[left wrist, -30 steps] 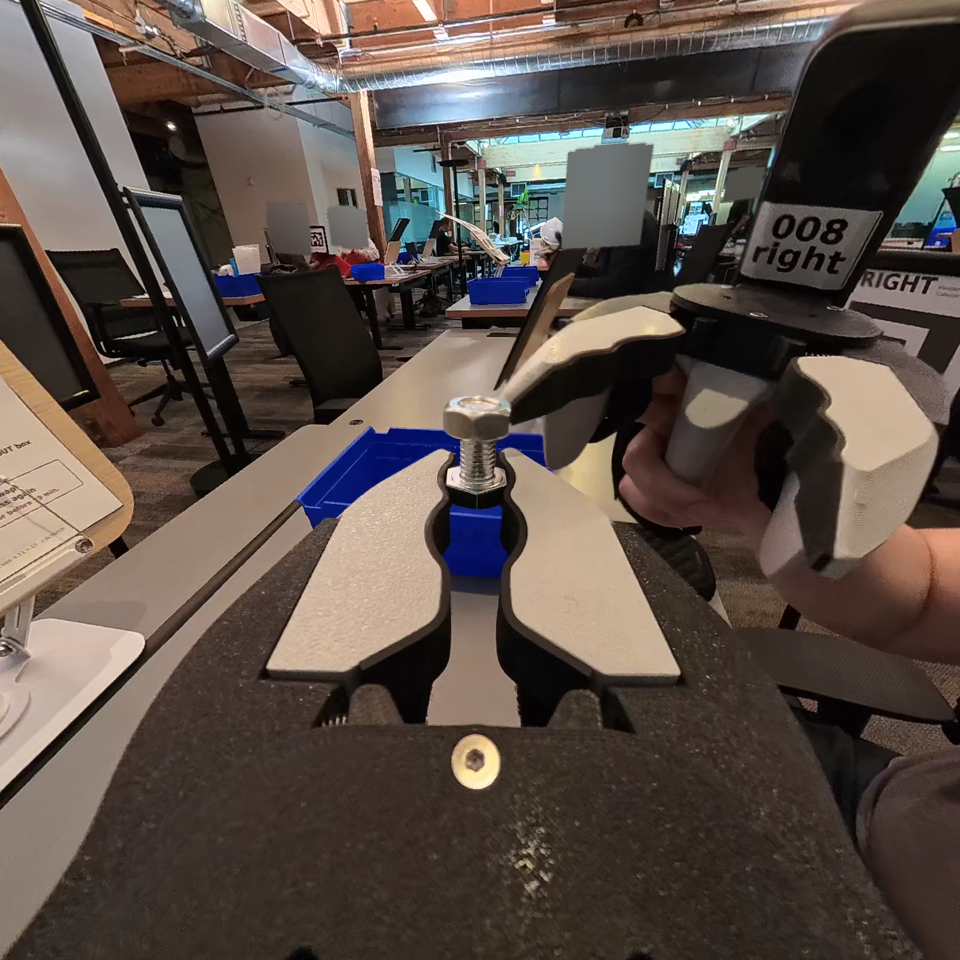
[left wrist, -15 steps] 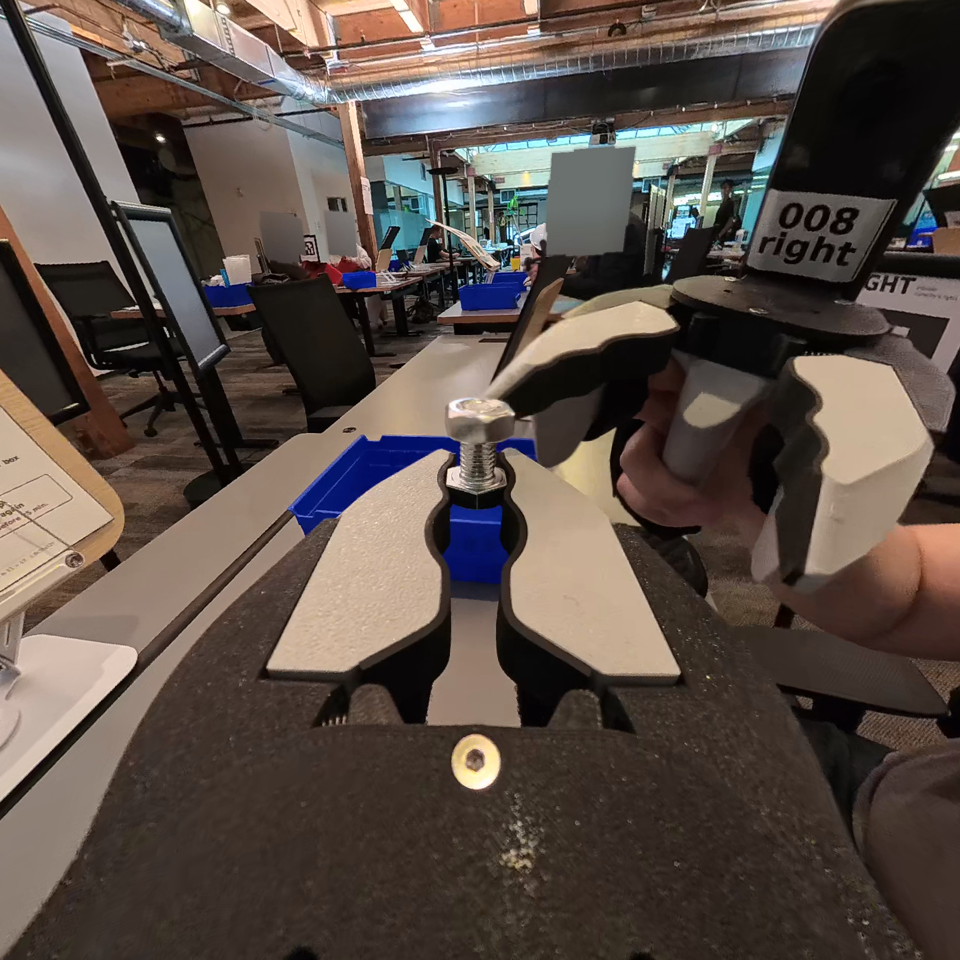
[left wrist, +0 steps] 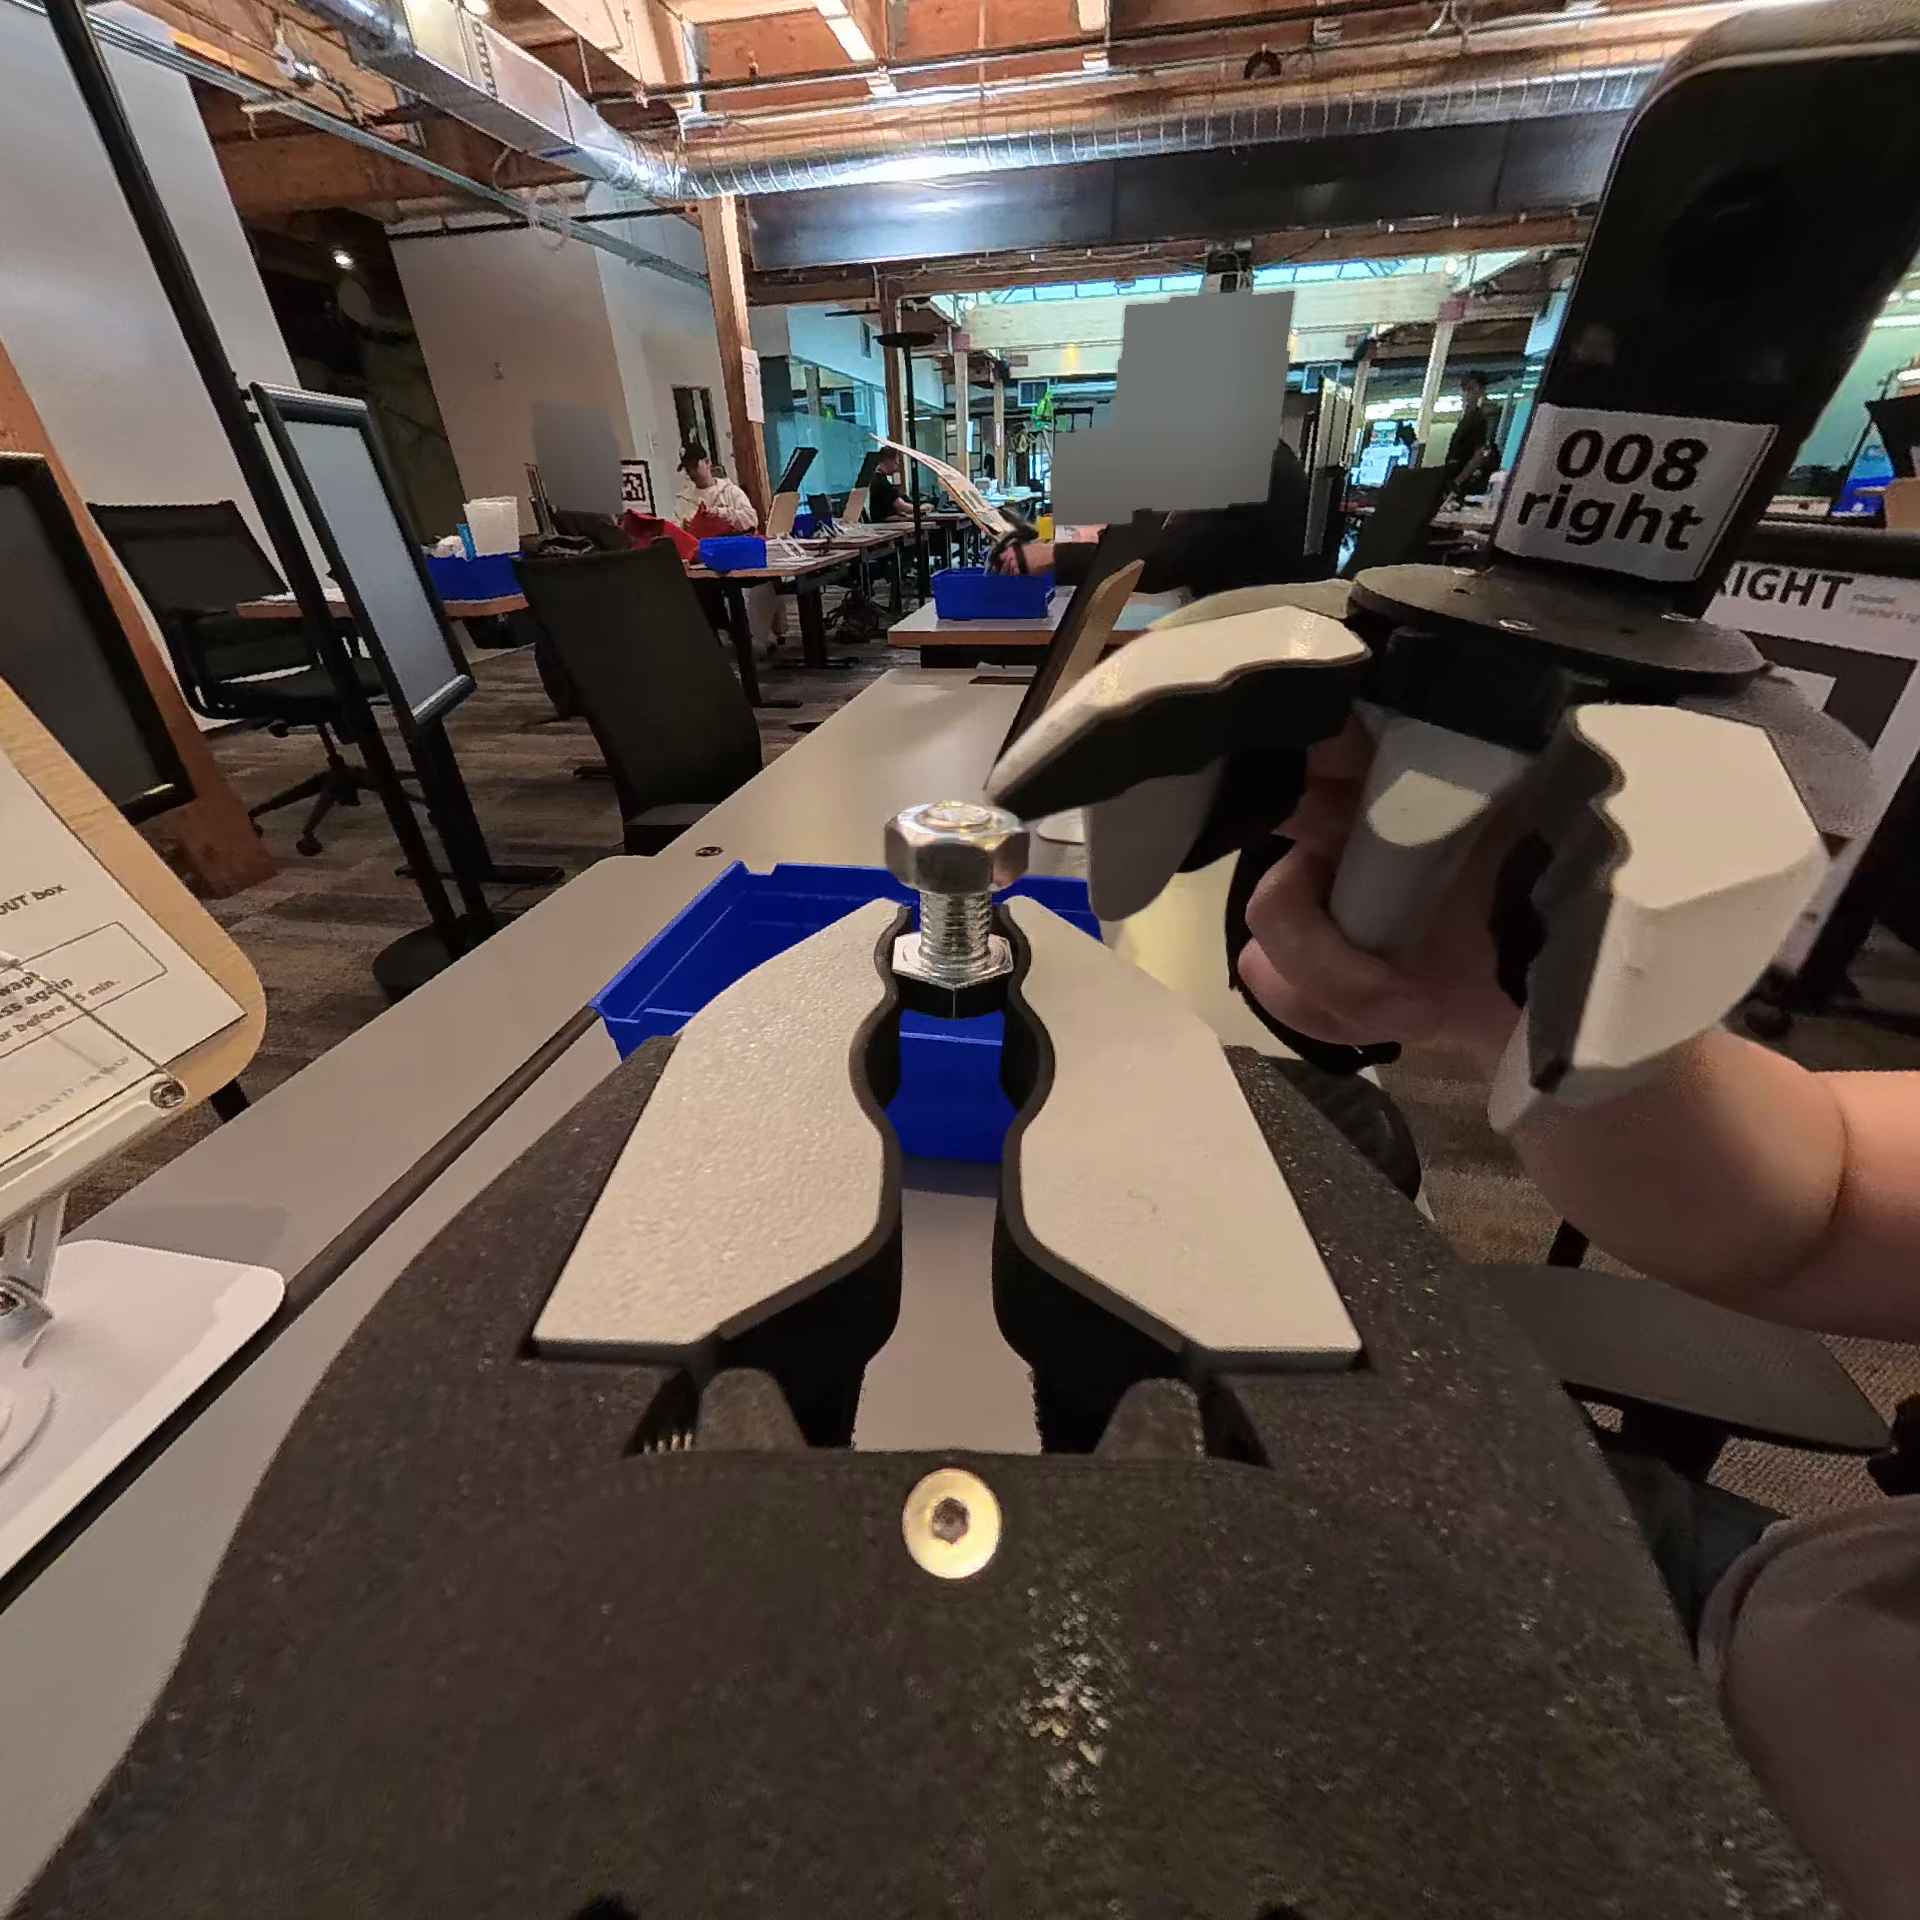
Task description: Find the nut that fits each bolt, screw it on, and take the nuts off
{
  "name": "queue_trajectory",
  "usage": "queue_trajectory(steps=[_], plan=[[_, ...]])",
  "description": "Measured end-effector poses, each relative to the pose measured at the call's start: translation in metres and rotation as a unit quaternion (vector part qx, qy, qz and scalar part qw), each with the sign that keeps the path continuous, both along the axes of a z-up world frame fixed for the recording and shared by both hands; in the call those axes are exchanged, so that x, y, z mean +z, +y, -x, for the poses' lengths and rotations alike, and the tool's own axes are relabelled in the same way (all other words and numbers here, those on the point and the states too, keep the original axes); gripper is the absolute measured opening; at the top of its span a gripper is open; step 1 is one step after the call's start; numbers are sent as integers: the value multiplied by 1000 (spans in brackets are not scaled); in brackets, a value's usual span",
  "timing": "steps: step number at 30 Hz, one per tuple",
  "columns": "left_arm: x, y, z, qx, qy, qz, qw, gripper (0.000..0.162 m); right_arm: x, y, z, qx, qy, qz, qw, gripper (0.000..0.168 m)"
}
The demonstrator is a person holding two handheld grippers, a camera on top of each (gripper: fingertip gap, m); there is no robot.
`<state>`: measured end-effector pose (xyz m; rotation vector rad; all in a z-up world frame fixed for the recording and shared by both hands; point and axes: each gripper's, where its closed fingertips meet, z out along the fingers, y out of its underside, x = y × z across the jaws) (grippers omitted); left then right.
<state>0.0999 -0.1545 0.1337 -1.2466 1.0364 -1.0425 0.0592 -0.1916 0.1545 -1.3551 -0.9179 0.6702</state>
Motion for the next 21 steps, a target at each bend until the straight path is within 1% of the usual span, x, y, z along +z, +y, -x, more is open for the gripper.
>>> queue_trajectory(steps=[4, 8, 10, 12, 14, 18, 21], plan=[[-3, -5, -5, -6, 10, -8, 1000, 14, 2, 10, 2, -4, -4, 2, 1000, 75], [-5, -5, -7, -9, 14, -7, 1000, 14, -5, 13, 13, 14, -15, 17, 1000, 79], [-4, -3, -5, -4, 9, -4, 1000, 14, -5, 10, 11, 8, -12, 6, 1000, 78], [-3, 0, -2, 3, 6, 0, 1000, 14, -4, 4, 5, 3, -14, -3, 1000, 70], [-2, 0, -1, 1, 4, 2, 1000, 14, -1, 0, 1, 7, -5, 2, 1000, 70], [-3, -6, -5, -11, 9, -5, 1000, 14, 3, 12, 3, -4, -8, -1, 1000, 74], [-4, -9, -7, -15, 12, -10, 1000, 14, 0, 16, 12, 13, -11, 13, 1000, 75]])
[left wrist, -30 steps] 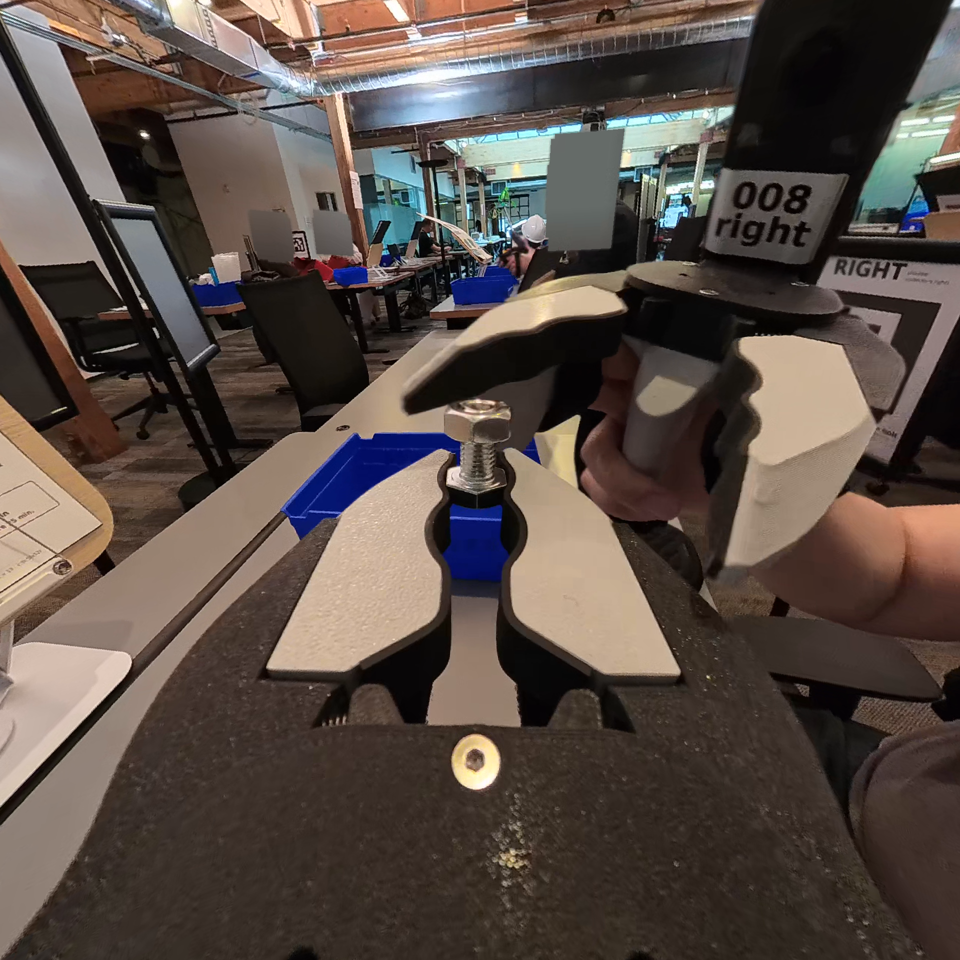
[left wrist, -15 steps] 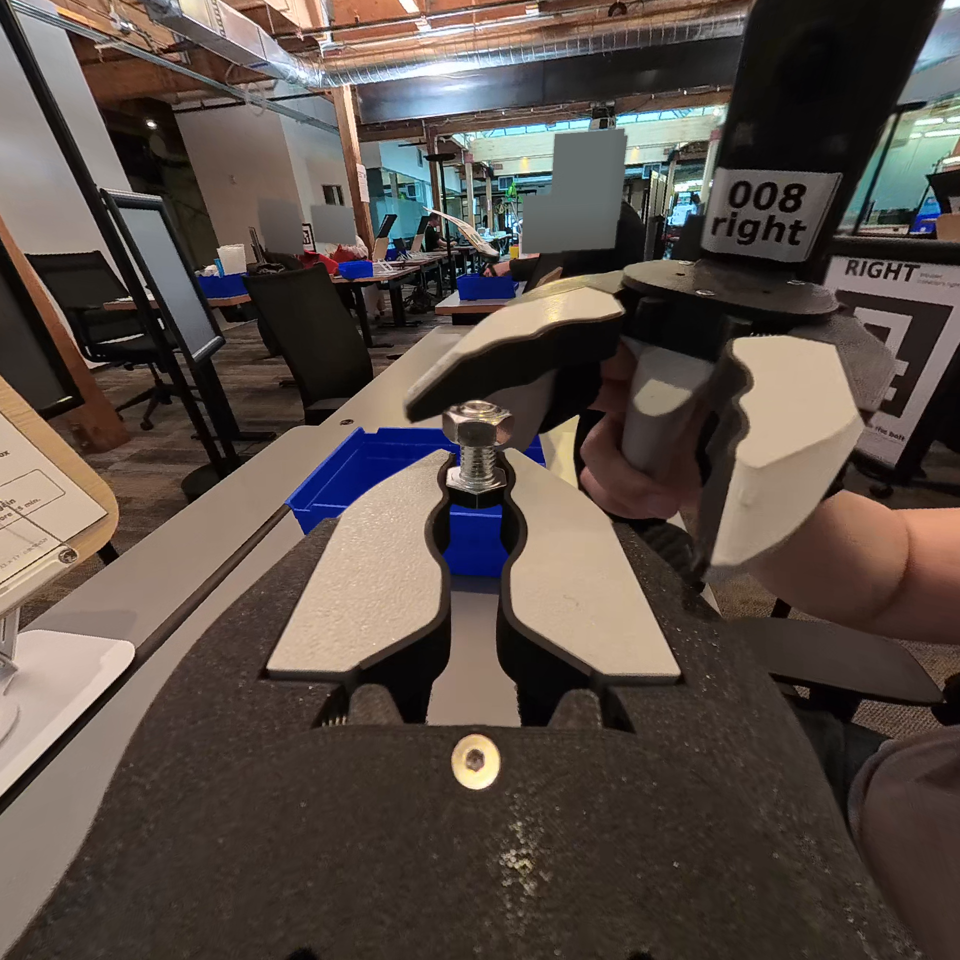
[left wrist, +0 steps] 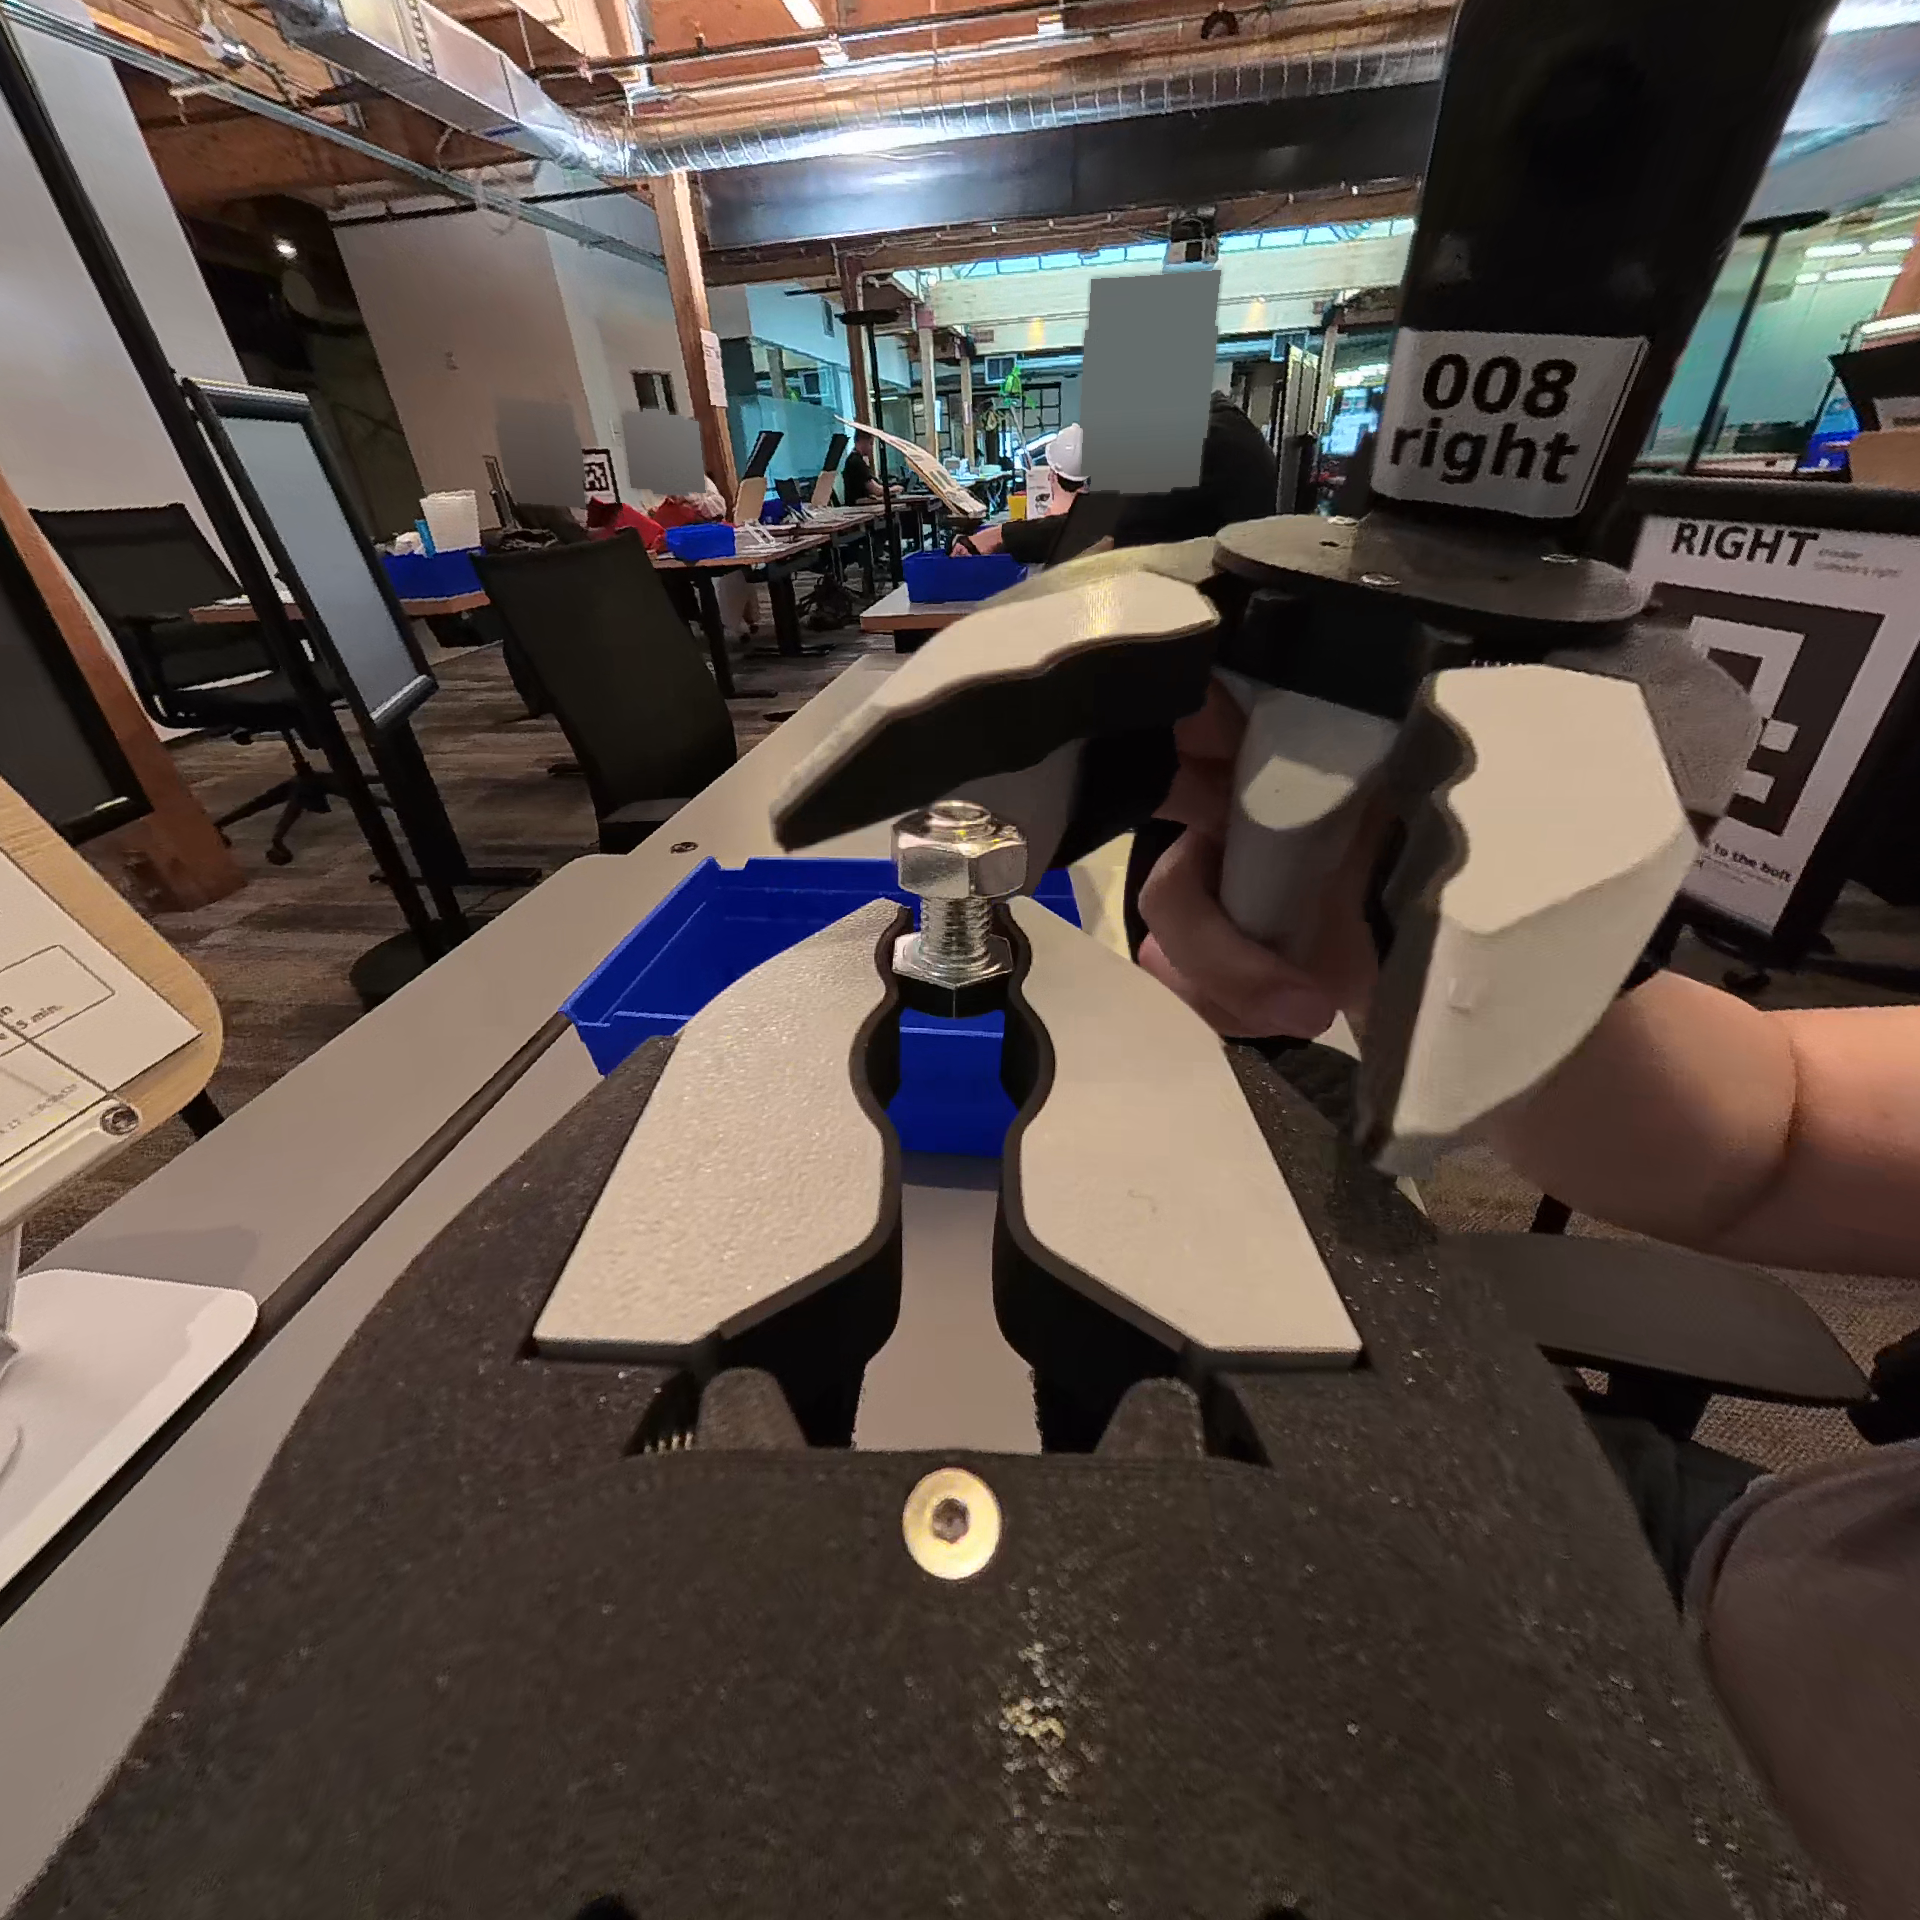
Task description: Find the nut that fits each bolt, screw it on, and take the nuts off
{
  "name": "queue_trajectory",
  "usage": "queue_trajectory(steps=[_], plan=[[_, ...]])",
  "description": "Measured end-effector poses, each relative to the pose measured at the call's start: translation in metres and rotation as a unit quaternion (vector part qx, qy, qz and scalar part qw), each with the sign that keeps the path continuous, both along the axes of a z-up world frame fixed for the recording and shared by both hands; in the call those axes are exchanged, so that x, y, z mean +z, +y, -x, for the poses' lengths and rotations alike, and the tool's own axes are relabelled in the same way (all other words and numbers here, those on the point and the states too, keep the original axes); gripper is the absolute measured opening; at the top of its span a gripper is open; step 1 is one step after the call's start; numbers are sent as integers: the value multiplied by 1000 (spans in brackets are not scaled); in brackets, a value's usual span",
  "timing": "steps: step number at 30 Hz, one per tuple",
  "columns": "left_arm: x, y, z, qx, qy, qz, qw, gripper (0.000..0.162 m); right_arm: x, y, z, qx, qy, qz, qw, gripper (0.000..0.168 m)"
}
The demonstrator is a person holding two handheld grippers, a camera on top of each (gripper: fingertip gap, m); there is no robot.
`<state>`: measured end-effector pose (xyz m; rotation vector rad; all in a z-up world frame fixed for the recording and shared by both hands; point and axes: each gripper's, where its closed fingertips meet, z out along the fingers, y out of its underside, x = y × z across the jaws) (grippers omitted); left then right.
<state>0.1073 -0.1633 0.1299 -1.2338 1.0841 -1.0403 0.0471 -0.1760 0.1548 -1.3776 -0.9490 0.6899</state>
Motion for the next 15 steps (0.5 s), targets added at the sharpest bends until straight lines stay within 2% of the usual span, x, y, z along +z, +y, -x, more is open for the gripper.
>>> queue_trajectory(steps=[2, 6, 11, 15], plan=[[1, 3, 2, 6, -5, 3, 1000, 14, -5, -3, 3, 13, -2, 15, 1000, 78], [6, 10, 10, 16, -18, 13, 1000, 14, 3, -16, -10, 7, 16, -15, 1000, 64], [5, 3, 7, 5, -12, 7, 1000, 14, 9, -5, -11, -4, 20, -16, 1000, 71], [2, 2, 3, 5, -4, 0, 1000, 14, -3, -1, 3, 16, -7, 1, 1000, 75]])
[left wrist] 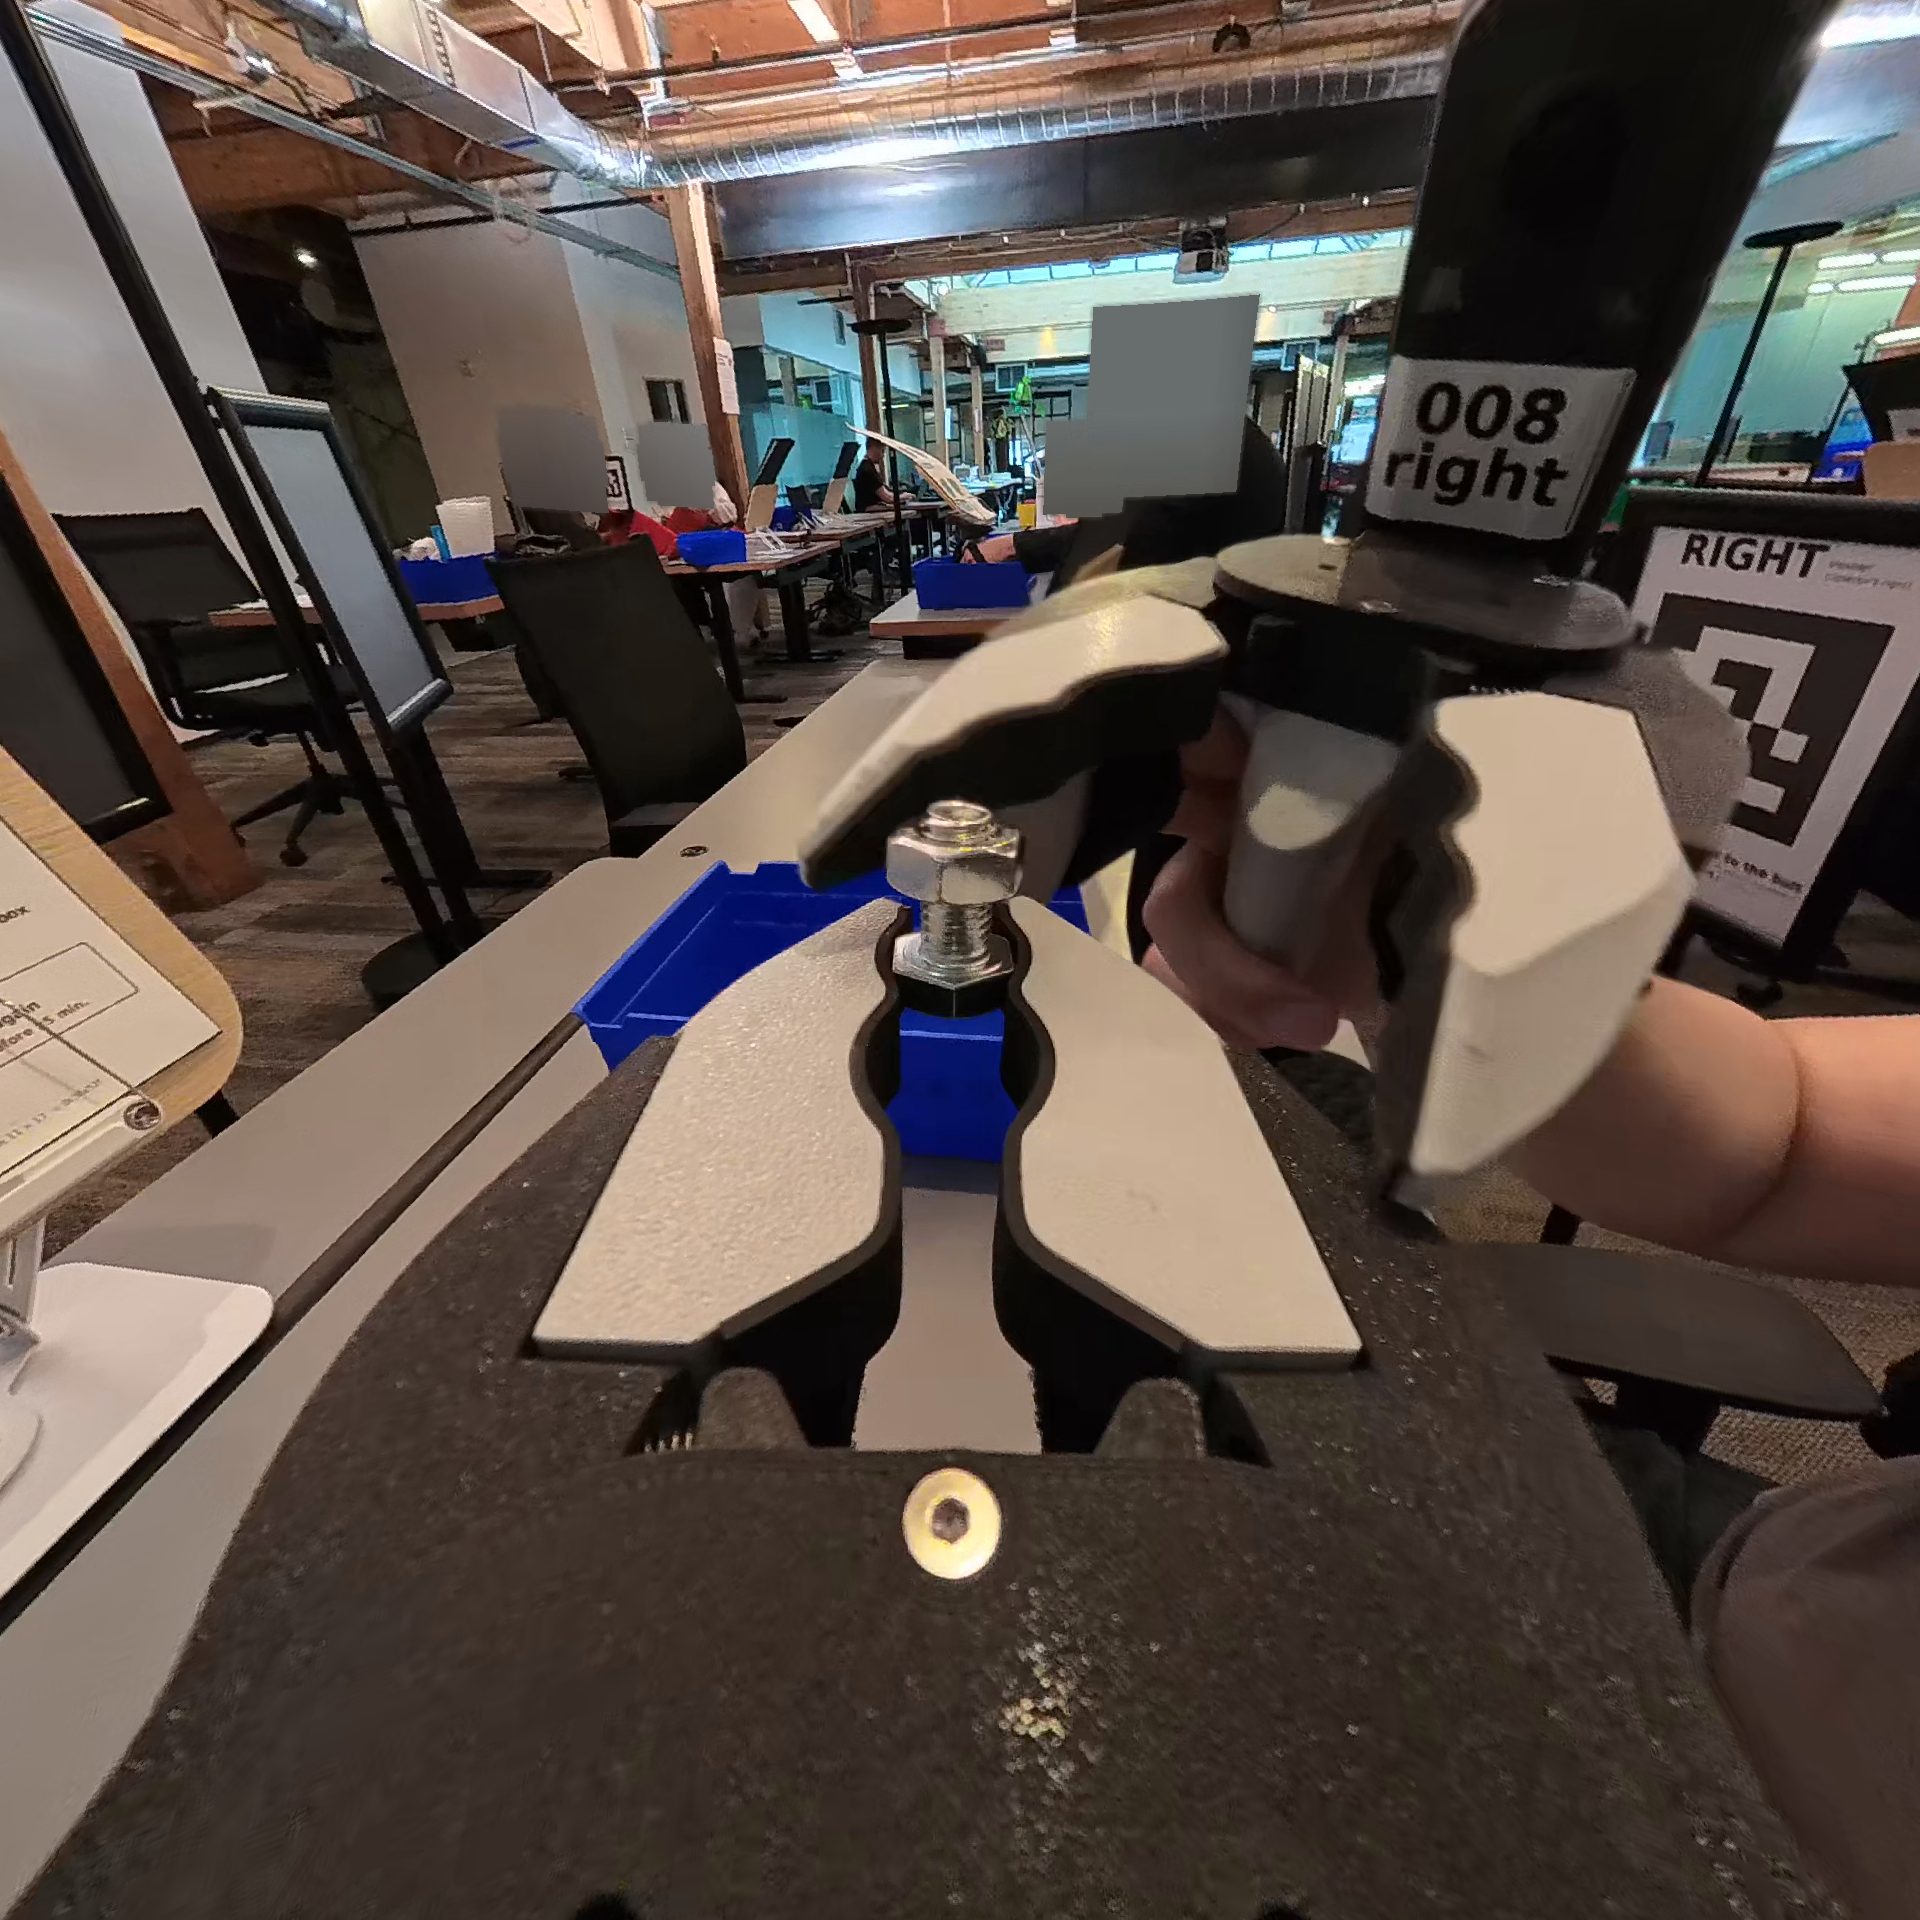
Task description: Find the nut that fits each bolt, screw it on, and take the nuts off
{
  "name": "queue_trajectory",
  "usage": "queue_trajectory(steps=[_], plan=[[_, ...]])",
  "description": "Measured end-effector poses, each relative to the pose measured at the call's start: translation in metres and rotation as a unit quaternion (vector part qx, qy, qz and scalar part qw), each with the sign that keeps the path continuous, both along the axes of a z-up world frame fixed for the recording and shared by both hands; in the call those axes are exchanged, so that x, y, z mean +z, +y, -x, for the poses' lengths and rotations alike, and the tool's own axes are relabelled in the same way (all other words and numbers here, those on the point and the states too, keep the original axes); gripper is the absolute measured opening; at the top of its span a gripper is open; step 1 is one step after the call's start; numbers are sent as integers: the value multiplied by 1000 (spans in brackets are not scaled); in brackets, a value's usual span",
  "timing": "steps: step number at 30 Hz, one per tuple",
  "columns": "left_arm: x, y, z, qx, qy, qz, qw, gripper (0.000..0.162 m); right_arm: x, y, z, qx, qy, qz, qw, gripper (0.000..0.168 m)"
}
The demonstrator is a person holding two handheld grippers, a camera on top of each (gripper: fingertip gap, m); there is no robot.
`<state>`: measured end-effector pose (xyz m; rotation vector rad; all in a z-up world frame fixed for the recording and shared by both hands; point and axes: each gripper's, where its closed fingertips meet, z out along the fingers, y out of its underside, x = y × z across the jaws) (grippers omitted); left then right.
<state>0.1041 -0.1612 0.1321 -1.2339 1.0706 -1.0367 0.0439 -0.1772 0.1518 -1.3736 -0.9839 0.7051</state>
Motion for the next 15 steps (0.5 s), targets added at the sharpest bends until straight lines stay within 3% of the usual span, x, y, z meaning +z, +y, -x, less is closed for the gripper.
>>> queue_trajectory(steps=[6, 15], plan=[[5, 5, 7, 6, -13, 6, 1000, 14, 6, -18, -13, -7, 14, -40, 999, 63], [3, 3, 3, 7, -6, -1, 1000, 14, 5, -6, 1, 1, 3, -3, 1000, 79]])
